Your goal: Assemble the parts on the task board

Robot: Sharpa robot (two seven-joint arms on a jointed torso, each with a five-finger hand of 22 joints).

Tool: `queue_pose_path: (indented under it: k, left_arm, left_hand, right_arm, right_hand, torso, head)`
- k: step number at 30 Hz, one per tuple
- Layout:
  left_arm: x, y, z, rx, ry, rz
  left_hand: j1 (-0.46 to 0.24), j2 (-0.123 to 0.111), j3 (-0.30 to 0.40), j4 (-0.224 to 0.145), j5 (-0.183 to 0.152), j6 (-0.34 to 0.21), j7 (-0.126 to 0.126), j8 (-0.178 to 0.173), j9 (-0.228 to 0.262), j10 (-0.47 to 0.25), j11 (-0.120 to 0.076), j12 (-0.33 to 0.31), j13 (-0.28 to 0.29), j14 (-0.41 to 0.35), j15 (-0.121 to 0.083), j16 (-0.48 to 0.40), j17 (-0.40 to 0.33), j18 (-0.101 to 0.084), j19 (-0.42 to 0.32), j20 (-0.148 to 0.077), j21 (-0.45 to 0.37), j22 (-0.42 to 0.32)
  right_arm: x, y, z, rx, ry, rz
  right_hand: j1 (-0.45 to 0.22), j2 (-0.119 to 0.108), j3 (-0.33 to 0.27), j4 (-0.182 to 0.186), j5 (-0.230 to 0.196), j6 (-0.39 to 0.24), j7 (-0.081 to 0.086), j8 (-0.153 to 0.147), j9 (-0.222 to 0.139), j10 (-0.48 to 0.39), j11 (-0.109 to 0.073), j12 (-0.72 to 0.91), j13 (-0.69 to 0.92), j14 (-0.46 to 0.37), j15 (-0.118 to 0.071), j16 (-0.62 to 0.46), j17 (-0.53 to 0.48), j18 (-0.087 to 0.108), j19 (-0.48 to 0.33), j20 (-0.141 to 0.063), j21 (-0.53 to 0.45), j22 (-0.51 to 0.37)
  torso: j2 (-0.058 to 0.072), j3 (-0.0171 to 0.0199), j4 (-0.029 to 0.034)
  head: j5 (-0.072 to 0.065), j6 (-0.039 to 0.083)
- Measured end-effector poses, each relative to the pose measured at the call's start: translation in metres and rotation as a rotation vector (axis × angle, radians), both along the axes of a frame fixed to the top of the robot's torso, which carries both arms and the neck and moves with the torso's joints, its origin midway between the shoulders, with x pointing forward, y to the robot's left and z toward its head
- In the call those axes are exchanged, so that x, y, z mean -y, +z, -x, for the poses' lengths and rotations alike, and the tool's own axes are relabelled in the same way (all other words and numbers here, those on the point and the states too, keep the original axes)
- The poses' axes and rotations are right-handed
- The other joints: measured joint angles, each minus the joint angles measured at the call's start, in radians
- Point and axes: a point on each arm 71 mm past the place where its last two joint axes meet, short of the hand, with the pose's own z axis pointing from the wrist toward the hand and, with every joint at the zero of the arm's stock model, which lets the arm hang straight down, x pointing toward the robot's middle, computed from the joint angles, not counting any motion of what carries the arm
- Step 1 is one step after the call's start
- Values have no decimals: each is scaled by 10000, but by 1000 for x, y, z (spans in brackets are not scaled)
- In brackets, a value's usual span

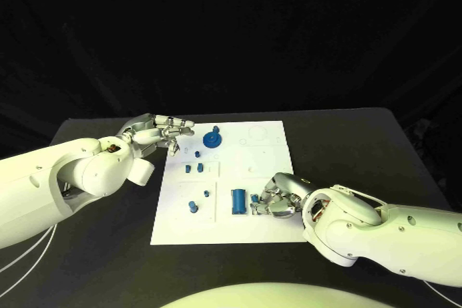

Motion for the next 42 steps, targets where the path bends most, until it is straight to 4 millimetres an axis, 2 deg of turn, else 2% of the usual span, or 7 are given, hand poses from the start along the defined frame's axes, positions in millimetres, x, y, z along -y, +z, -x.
queue_pose_path:
  k: [4, 12, 19, 21, 26, 42]
  left_arm:
    - [0, 0, 0, -8, -8, -2]
    - [0, 0, 0, -25, -17, -8]
    - [-1, 0, 0, -32, -19, -11]
    - [-1, 0, 0, -34, -19, -12]
    - [-1, 0, 0, -38, -16, -16]
    - [-2, -1, -1, -50, -11, -25]
  left_hand:
    - [0, 0, 0, 0, 0, -35, -34, 45, 0, -26, -25, 29, 0, 0, 0, 0, -16, 0, 0, 0, 0, -15]
    - [0, 0, 0, 0, 0, -35, -35, 45, 0, -36, -36, 55, 0, 0, 0, 0, -17, 0, 0, 0, 0, -17]
    - [0, 0, 0, 0, 0, -35, -35, 44, 0, -36, -36, 55, 0, 0, 0, 0, -16, 0, 0, 0, 0, -27]
    - [0, 0, 0, 0, 0, -35, -35, 43, 0, -36, -36, 55, 0, 0, 0, 0, -16, 0, 0, 0, 0, -27]
    - [0, 0, 0, 0, 0, -35, -34, 43, 0, -36, -35, 55, 0, 0, 0, 0, -16, -1, 0, 0, 0, -27]
    - [0, 0, 0, 0, 0, -35, -34, 41, 0, -36, -35, 55, 0, 0, 0, 0, -15, 0, 0, 0, 0, -26]
  right_arm:
    - [-1, 0, 1, 14, 59, 15]
    - [0, 1, 2, 99, 104, 52]
    - [3, 3, 3, 218, 120, 98]
    - [5, 4, 4, 249, 116, 117]
    - [10, 6, 7, 340, 182, 143]
    - [8, 5, 8, 449, 569, 255]
  right_hand:
    - [-255, -75, -492, 268, -319, -21, 21, -1, -14, 0, 0, 40, 0, 0, 0, 0, 0, 0, 0, 0, 0, 0]
    - [-397, 18, -1206, 568, -1099, -21, 20, -2, -41, 0, 0, 40, -1, 0, 0, 0, -1, 0, 0, 1, 0, -1]
    - [-394, 21, -1292, 526, -1125, -22, 18, -3, -49, 0, 0, 40, -2, -1, 1, 0, -1, 0, 0, 1, 0, -2]
    - [-181, 184, -1366, 448, -1125, -22, 18, -3, -49, 0, 1, 40, -2, -1, 1, 0, -1, -1, 0, 1, 0, -2]
    - [456, 176, -1503, 136, -1361, -22, 18, -4, -48, 0, 1, 40, -2, -1, 1, 0, -2, -1, -37, -36, 0, -3]
    - [553, 228, -1576, 67, -1474, -22, 19, -4, -48, -1, 1, 40, -3, -1, 2, 0, -2, 0, -37, -35, 0, -4]
  torso:
    - [0, 1, 5]
    - [0, 1, 6]
    - [-1, 0, 1]
    - [-1, 4, 0]
    - [-5, 5, -1]
    - [1, -2, 12]
  head:
    - [1, -3]
    - [5, 0]
    - [6, 7]
    - [6, 7]
    - [6, 7]
    - [-4, 27]
